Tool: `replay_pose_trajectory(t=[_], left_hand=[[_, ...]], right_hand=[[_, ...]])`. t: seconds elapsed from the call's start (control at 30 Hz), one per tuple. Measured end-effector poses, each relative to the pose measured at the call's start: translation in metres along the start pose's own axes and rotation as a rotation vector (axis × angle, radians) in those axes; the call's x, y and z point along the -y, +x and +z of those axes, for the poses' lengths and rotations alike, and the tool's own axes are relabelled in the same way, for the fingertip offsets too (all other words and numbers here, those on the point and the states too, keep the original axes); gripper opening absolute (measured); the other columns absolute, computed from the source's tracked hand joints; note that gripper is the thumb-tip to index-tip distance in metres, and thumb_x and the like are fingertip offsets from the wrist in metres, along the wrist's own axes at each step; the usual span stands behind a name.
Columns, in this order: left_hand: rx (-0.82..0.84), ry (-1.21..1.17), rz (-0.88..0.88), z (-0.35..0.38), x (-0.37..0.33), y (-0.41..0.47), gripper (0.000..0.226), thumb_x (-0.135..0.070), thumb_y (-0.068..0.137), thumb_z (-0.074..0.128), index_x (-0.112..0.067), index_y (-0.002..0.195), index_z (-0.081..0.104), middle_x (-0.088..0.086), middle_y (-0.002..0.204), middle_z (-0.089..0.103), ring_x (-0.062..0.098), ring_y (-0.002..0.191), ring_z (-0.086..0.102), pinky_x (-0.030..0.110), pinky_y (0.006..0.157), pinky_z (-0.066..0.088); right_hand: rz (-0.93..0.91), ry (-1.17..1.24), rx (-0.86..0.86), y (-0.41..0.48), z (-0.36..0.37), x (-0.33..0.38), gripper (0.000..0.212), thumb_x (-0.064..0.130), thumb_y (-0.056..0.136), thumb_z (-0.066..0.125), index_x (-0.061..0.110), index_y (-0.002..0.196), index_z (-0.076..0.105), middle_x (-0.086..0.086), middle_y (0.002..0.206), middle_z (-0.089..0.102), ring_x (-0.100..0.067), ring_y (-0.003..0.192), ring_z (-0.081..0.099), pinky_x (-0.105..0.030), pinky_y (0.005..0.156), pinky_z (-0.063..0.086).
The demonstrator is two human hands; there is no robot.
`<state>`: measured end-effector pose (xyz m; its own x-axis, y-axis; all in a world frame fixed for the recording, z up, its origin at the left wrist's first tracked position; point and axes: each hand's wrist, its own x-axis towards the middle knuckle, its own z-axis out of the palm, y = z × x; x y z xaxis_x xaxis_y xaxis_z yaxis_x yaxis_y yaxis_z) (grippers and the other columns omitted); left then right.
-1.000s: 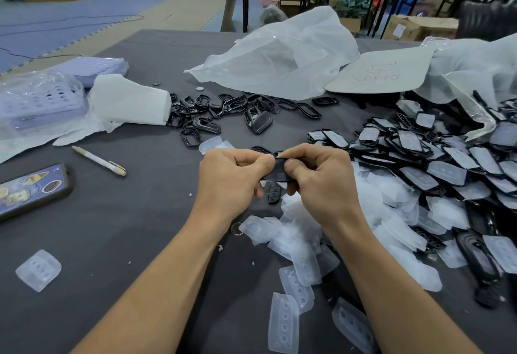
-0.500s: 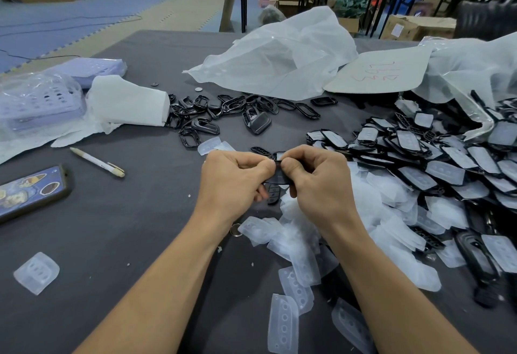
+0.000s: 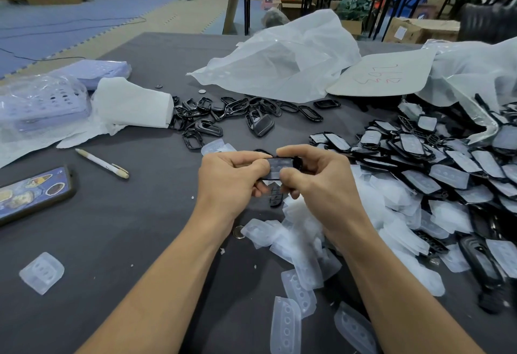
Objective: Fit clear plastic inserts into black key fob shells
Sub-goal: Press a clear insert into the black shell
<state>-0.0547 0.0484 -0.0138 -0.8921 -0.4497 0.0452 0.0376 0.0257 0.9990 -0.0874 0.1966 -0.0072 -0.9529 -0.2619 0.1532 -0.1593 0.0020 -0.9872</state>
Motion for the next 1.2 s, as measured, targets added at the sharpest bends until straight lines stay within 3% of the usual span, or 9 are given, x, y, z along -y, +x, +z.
replay_pose_trajectory(t=[0.27,0.47,0.57,0.7,0.97,1.0,1.07,1.13,1.2], left_hand=[[0.047,0.027,0.028,0.001,0.0,-0.001,0.031,0.003,0.085,0.072,-0.022,0.072,0.084,0.011,0.059,0.072,0.014,0.044,0.061,0.02,0.047,0.05],[0.047,0.026,0.018,0.0,0.001,-0.002,0.031,0.003,0.086,0.071,-0.022,0.074,0.084,0.009,0.063,0.075,0.014,0.046,0.063,0.019,0.048,0.05],[0.03,0.009,0.002,0.0,0.001,-0.002,0.028,0.003,0.087,0.073,-0.02,0.075,0.083,0.008,0.063,0.075,0.014,0.046,0.063,0.02,0.048,0.051],[0.028,0.022,-0.027,-0.001,0.002,-0.001,0.028,0.002,0.084,0.071,-0.022,0.076,0.085,0.009,0.06,0.073,0.013,0.045,0.062,0.019,0.048,0.05],[0.015,0.028,-0.063,-0.004,0.004,0.0,0.009,-0.037,0.075,0.076,-0.035,0.079,0.083,-0.001,0.081,0.08,0.013,0.056,0.067,0.02,0.053,0.051],[-0.005,0.02,-0.064,-0.005,0.005,0.001,0.008,-0.037,0.075,0.076,-0.035,0.079,0.083,-0.001,0.081,0.08,0.012,0.055,0.066,0.019,0.053,0.051],[-0.032,0.017,-0.064,-0.006,0.005,0.003,0.007,-0.036,0.075,0.076,-0.035,0.078,0.083,-0.001,0.08,0.08,0.01,0.053,0.064,0.019,0.052,0.049],[-0.051,0.044,-0.052,-0.006,0.006,0.003,0.008,-0.037,0.073,0.075,-0.038,0.077,0.082,-0.003,0.079,0.08,0.01,0.052,0.063,0.019,0.052,0.048],[-0.072,0.096,-0.03,-0.005,0.008,0.004,0.008,-0.034,0.076,0.076,-0.04,0.077,0.081,-0.005,0.076,0.079,0.008,0.052,0.063,0.021,0.055,0.049]], right_hand=[[0.07,0.112,-0.02,0.004,-0.003,0.0,0.04,-0.025,0.078,0.057,0.008,0.087,0.077,-0.014,0.069,0.07,-0.024,0.052,0.062,-0.026,0.049,0.048],[0.138,0.124,-0.017,0.002,-0.005,0.003,0.041,-0.017,0.078,0.048,0.006,0.092,0.079,-0.012,0.074,0.075,-0.023,0.056,0.065,-0.026,0.051,0.048],[0.012,-0.118,-0.068,0.0,-0.008,0.005,0.035,-0.004,0.081,0.064,0.022,0.098,0.08,0.006,0.088,0.078,-0.008,0.07,0.068,-0.02,0.064,0.051],[-0.193,-0.599,-0.003,-0.004,-0.009,0.005,0.042,0.013,0.072,0.083,0.036,0.107,0.078,0.024,0.087,0.07,0.01,0.086,0.061,-0.005,0.077,0.043],[-0.137,-0.654,-0.104,0.006,-0.037,0.013,0.038,0.011,0.07,0.083,0.034,0.101,0.081,0.026,0.088,0.071,0.006,0.092,0.066,-0.002,0.077,0.044],[-0.133,-0.684,-0.19,0.008,-0.048,0.015,0.039,0.012,0.072,0.082,0.033,0.105,0.08,0.028,0.088,0.068,0.003,0.095,0.066,-0.003,0.079,0.044],[-0.094,-0.838,-0.45,0.014,-0.074,0.015,0.05,0.013,0.077,0.081,0.028,0.123,0.073,0.013,0.104,0.07,-0.017,0.116,0.063,-0.026,0.103,0.046],[0.03,-1.023,-0.644,0.014,-0.091,0.016,0.075,0.007,0.078,0.076,0.022,0.148,0.052,-0.008,0.145,0.056,-0.032,0.143,0.04,-0.047,0.121,0.027],[0.084,-1.059,-0.662,0.013,-0.089,0.016,0.087,0.003,0.079,0.071,0.019,0.157,0.036,-0.01,0.164,0.035,-0.031,0.154,0.024,-0.049,0.125,0.014]])
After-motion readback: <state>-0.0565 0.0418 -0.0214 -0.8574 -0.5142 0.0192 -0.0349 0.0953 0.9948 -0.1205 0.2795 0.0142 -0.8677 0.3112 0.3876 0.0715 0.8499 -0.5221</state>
